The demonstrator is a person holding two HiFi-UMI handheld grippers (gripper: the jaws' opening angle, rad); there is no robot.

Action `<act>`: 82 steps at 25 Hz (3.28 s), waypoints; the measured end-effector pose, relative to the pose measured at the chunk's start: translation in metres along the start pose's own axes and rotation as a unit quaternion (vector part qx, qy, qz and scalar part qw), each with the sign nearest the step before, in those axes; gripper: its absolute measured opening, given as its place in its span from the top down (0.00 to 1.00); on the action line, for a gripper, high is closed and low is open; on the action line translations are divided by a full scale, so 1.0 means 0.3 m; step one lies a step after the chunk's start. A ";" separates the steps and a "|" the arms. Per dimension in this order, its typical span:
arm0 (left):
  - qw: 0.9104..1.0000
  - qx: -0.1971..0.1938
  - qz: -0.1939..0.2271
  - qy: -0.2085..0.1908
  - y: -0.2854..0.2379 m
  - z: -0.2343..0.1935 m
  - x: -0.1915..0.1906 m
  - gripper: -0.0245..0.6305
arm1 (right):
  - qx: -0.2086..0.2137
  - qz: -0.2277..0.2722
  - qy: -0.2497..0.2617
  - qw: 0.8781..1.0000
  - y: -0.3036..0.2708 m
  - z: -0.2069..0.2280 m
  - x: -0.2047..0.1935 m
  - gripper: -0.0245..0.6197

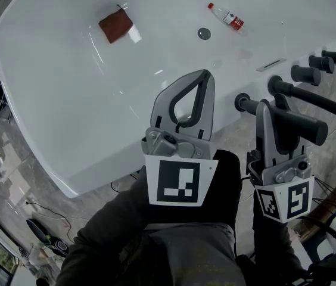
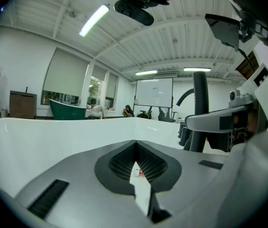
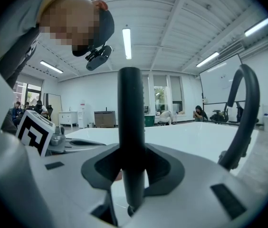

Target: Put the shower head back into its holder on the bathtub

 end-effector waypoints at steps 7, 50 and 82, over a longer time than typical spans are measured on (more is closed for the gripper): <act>1.000 0.001 -0.001 0.002 -0.016 -0.001 -0.016 0.96 | 0.001 -0.005 -0.003 1.000 -0.010 0.010 -0.027 0.76; 0.998 -0.006 -0.051 -0.024 -0.014 0.009 -0.005 0.96 | 0.008 0.004 0.011 1.000 -0.033 0.013 -0.125 0.76; 0.998 0.007 -0.066 -0.008 0.045 -0.002 -0.011 0.96 | 0.023 0.021 0.003 1.000 -0.040 -0.024 -0.149 0.61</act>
Point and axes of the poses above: the fingertips, and each gripper's own axes: y backward along the fingers, z to its right, x out of its top, the point moved 5 cm from there along y, backward along the fingers, and after that the axes turned 1 degree about -y, right-handed, at the moved point
